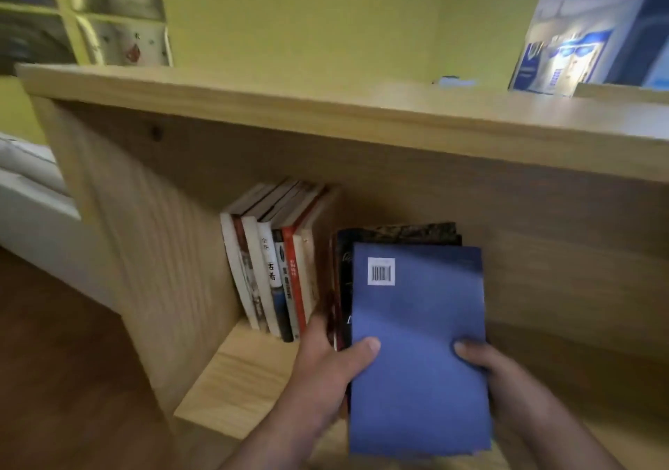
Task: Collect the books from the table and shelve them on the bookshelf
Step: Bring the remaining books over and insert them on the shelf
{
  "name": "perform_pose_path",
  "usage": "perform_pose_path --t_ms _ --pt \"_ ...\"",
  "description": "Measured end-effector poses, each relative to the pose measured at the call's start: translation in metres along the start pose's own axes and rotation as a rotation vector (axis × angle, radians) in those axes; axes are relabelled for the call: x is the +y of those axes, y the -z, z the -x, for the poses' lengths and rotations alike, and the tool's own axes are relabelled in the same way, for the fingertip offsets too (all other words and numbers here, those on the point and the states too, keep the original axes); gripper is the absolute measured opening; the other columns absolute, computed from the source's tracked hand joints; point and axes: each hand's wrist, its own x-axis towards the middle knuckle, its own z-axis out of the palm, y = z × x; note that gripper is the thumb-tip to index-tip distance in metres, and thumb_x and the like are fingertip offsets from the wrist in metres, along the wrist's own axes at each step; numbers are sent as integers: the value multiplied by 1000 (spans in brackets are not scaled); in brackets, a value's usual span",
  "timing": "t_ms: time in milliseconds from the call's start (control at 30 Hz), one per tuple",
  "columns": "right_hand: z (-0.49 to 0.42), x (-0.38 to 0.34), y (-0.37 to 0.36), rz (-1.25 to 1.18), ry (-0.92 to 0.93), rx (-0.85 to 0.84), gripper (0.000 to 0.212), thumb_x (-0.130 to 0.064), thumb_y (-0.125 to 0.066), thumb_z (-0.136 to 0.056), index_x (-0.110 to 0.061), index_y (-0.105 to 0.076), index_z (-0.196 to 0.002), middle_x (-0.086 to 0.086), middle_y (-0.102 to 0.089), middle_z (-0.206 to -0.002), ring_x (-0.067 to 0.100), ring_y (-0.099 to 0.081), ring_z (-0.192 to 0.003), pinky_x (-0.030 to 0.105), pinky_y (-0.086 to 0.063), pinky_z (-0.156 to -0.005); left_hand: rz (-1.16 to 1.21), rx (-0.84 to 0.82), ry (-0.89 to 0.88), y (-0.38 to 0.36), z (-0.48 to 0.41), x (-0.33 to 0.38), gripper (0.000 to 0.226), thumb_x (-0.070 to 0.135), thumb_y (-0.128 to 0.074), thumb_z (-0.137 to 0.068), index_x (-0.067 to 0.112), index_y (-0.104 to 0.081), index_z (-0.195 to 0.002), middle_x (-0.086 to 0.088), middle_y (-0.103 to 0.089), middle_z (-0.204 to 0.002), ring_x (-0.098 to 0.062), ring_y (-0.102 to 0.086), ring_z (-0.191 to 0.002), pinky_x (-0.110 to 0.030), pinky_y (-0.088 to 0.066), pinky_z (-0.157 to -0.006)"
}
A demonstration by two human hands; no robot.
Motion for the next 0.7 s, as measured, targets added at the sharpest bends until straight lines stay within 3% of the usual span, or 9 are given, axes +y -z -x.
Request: perform_pose_path --t_ms 167,400,467,533,600,633,700 --pt "-27 12 23 -88 135 -69 81 -21 -96 1 -4 -82 -77 19 -78 -85 30 -77 -68 33 -60 -52 -99 53 -208 -13 -1 -19 79 41 -79 -42 28 -57 -116 8 -76 -102 -9 -73 -94 -29 -59 -80" --pt "-32 21 40 -83 165 -178 81 -13 -97 -6 -4 -83 -85 22 -78 -96 34 -77 -77 46 -64 -65 -328 157 -474 -19 8 -43 91 48 -81 -55 48 -36 -134 25 -54 -128 -3 -54 -123 -37 -48 -106" --pt "-25 20 40 -20 213 -166 77 -15 -99 -22 -7 -81 -96 21 -76 -108 36 -76 -90 53 -60 -84 -410 198 -502 -23 16 -45 100 43 -84 -61 48 -23 -140 33 -38 -130 4 -37 -129 -30 -33 -114" --pt "-20 19 36 73 247 -111 55 -12 -92 -59 -7 -75 -111 19 -75 -115 36 -74 -100 56 -53 -97 -476 273 -467 -26 21 -43 113 39 -86 -68 36 -11 -153 27 -26 -134 3 -24 -130 -28 -25 -114" --pt "-20 20 28 232 316 38 19 -14 -75 -88 -11 -73 -106 11 -78 -108 26 -77 -89 41 -58 -80 -501 352 -441 -29 23 -41 120 44 -86 -65 36 -4 -154 19 -23 -149 -4 -24 -139 -34 -26 -118" --pt "-23 21 24 378 336 134 11 -22 -70 -93 -15 -71 -102 6 -78 -103 20 -75 -82 31 -54 -70 -510 384 -437 -31 24 -40 124 49 -85 -63 37 -2 -153 14 -19 -155 -9 -22 -144 -38 -27 -120" --pt "-32 23 19 644 344 298 25 -40 -67 -94 -16 -63 -95 1 -69 -96 13 -64 -78 26 -43 -61 -529 432 -437 -32 23 -40 128 53 -85 -61 37 2 -154 11 -12 -160 -14 -18 -148 -40 -26 -121"
